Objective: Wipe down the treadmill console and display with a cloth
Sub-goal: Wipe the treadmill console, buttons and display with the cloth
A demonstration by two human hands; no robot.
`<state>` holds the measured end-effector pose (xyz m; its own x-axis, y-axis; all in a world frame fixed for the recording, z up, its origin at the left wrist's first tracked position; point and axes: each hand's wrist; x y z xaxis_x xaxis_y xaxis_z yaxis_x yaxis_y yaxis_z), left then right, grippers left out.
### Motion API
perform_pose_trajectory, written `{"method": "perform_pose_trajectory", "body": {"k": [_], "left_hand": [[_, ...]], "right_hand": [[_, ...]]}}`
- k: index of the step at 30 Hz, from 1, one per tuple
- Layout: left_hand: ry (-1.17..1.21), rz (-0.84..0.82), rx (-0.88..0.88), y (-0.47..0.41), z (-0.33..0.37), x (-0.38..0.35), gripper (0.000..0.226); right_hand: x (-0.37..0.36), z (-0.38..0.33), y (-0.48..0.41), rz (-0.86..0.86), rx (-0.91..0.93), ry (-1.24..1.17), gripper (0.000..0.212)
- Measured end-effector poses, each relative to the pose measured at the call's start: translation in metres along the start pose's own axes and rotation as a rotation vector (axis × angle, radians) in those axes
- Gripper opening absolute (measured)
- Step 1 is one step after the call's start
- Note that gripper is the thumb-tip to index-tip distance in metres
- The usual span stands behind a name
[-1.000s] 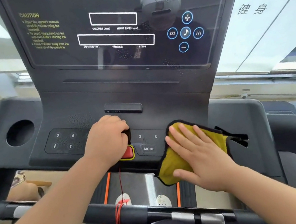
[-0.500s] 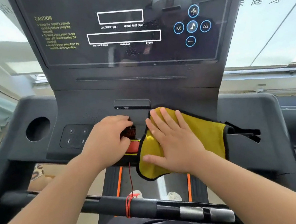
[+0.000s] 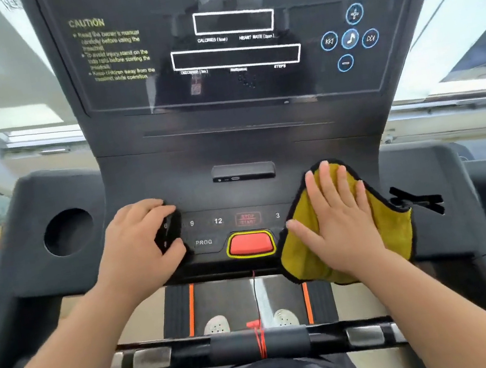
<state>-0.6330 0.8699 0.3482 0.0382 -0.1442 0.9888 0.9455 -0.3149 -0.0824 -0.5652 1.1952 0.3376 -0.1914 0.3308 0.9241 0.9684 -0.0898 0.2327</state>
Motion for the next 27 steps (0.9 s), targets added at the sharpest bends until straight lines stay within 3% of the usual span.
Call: {"method": "perform_pose_trajectory", "body": {"k": [6, 11, 15, 19, 23, 27], "left_hand": [[-0.035, 0.051, -0.085, -0.004, -0.041, 0.0, 0.061], [-0.021, 0.038, -0.075, -0.012, -0.063, -0.001, 0.065], [0.006, 0.008, -0.058, -0.008, -0.076, -0.003, 0.07], [0.035, 0.006, -0.069, -0.003, -0.083, -0.005, 0.072], [0.077, -0.038, -0.107, -0.001, -0.093, 0.0, 0.076], [0.175, -0.067, -0.131, -0.005, -0.108, 0.007, 0.071]], "right_hand": [[-0.018, -0.079, 0.0, -0.064, 0.067, -0.045, 0.111], [-0.025, -0.066, 0.025, -0.128, 0.172, 0.02, 0.095], [-0.022, -0.039, 0.039, -0.032, -0.044, -0.071, 0.095], [-0.019, -0.061, 0.016, 0.026, -0.207, -0.137, 0.107], [-0.021, -0.107, 0.003, -0.051, -0.02, -0.1, 0.099], [-0.03, -0.144, -0.006, -0.158, 0.123, -0.061, 0.106]]}}
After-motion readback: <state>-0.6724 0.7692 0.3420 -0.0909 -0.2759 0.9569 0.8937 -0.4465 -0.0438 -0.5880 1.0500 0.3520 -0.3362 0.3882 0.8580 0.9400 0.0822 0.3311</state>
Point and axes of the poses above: each hand's wrist, its own y-axis away from the middle knuckle, its own x-axis out of the back of the hand, z = x × y, and after that the axes turned 12 degrees about -y, right-handed
